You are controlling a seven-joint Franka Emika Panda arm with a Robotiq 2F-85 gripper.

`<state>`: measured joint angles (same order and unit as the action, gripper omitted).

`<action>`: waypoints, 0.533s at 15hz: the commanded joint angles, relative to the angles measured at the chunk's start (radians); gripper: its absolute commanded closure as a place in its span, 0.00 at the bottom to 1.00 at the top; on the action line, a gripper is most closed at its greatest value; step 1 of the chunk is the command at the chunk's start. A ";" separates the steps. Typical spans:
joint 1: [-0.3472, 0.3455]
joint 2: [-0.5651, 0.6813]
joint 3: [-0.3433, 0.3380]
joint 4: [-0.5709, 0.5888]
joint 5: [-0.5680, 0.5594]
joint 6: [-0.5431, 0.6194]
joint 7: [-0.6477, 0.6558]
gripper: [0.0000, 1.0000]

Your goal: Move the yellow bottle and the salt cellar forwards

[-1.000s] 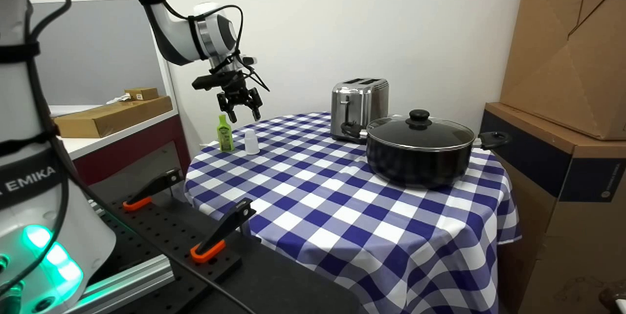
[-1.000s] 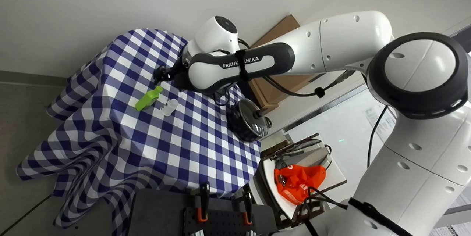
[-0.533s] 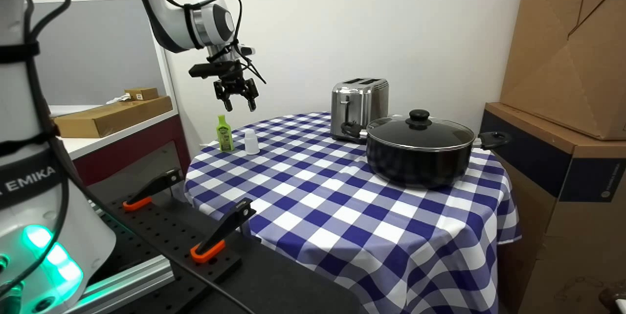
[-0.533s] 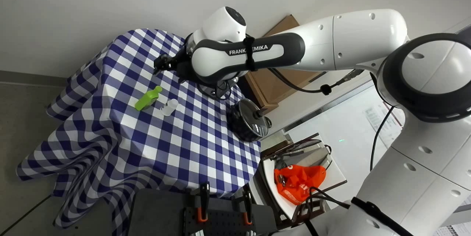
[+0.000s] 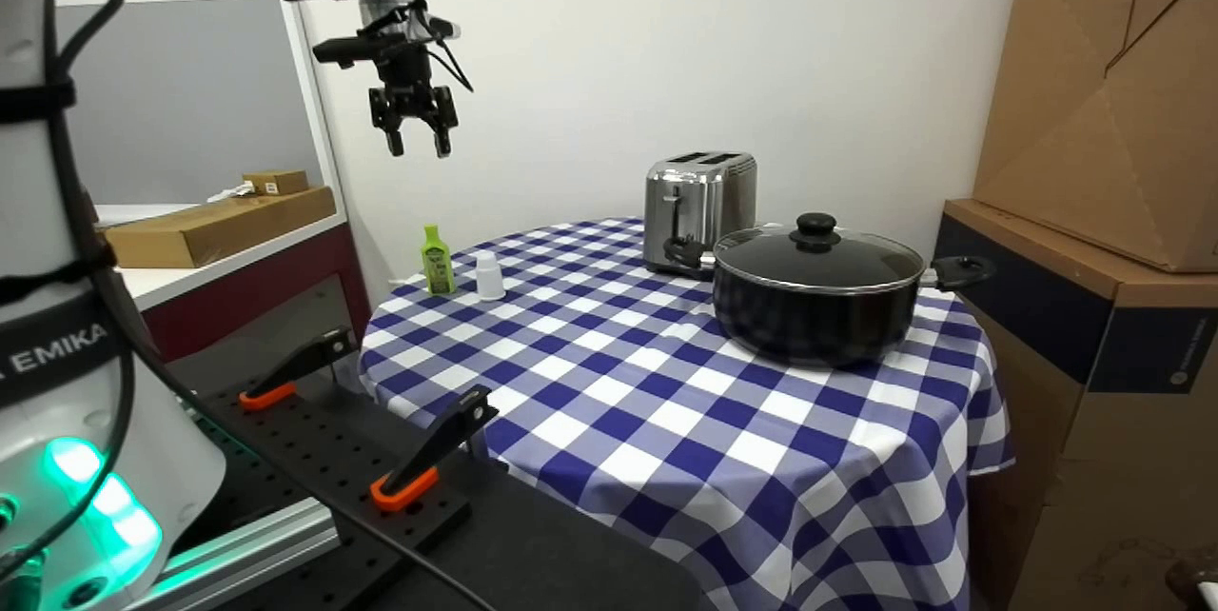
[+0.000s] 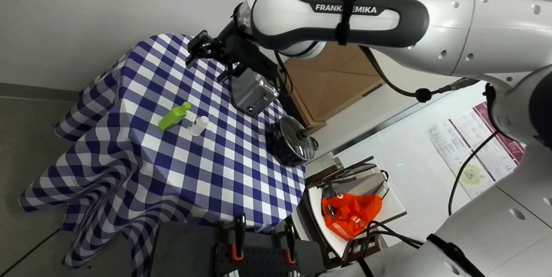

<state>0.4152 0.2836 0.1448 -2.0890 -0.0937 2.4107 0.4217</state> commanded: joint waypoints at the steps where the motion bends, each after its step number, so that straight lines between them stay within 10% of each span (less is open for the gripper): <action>1: -0.030 -0.125 0.027 -0.008 0.010 -0.201 -0.008 0.00; 8: -0.114 -0.303 0.025 -0.071 -0.036 -0.187 0.053 0.00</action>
<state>0.3472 0.0660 0.1638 -2.0967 -0.1009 2.1783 0.4415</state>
